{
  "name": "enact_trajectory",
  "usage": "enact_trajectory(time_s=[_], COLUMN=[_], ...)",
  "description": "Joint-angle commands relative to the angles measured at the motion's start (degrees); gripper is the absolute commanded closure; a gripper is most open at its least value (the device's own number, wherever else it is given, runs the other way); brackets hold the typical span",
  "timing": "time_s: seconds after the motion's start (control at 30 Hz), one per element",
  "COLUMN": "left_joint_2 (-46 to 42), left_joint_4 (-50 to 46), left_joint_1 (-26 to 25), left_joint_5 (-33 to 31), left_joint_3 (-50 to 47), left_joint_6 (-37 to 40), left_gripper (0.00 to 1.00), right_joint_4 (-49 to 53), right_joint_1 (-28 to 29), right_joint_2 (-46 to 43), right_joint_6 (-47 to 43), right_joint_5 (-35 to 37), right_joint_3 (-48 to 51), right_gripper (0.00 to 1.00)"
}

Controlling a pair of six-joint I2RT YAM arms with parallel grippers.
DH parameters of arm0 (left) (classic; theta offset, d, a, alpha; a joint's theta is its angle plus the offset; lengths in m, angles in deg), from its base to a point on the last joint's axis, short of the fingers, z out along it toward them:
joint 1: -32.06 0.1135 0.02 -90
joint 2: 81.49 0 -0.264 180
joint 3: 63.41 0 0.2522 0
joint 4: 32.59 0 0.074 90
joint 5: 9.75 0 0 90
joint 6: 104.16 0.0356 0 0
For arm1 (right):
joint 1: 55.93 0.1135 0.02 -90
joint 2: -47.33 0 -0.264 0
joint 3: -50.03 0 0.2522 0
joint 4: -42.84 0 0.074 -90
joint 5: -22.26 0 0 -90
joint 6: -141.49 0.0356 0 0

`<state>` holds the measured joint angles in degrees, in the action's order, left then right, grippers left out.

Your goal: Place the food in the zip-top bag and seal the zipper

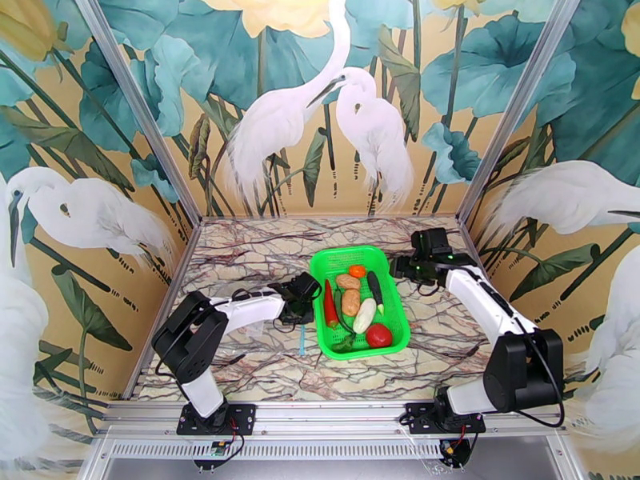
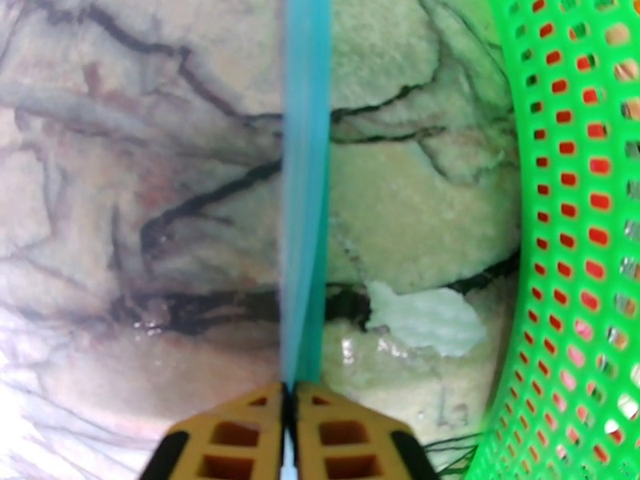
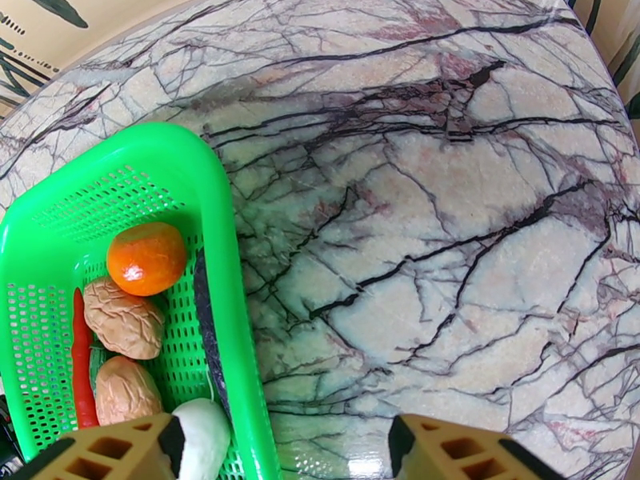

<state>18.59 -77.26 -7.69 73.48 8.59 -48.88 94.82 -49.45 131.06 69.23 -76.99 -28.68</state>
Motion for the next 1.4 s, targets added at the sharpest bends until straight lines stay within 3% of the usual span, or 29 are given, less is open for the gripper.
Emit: enact_trajectory(time_s=[0.0, 0.23, 0.43, 0.67, 0.8, 0.97, 1.37], left_joint_2=[-2.7, -11.2, -16.9, -17.4, -16.7, -16.0, -15.8], left_joint_4=[-2.3, -8.8, -15.0, -12.9, -8.6, -3.7, -0.1], left_joint_1=[1.1, 5.9, 11.0, 12.7, 12.9, 12.9, 13.6], left_joint_5=[-1.3, -0.7, 6.1, 15.3, 19.9, 24.7, 29.6], left_joint_3=[1.4, 5.5, 13.3, 17.4, 17.0, 15.9, 14.3], left_joint_6=[1.8, 6.4, 10.1, 10.0, 9.0, 7.3, 6.3], left_gripper=[1.00, 1.00, 1.00, 1.00, 1.00, 1.00, 1.00], right_joint_4=[0.6, 2.3, 4.1, -5.4, -9.4, -7.0, -4.9], right_joint_1=[0.0, 0.1, 1.4, 12.9, 18.6, 22.6, 26.8], right_joint_2=[0.2, -0.9, -3.7, -3.9, 0.9, 9.0, 18.6], right_joint_6=[-1.0, -1.1, 2.0, 14.5, 18.0, 17.0, 15.9], right_joint_5=[-0.5, -3.9, -17.3, -28.4, -27.6, -25.1, -23.1], right_joint_3=[-1.6, -3.8, -7.1, -8.6, -11.7, -18.3, -26.5], right_gripper=[0.27, 0.34, 0.44, 0.48, 0.48, 0.49, 0.55])
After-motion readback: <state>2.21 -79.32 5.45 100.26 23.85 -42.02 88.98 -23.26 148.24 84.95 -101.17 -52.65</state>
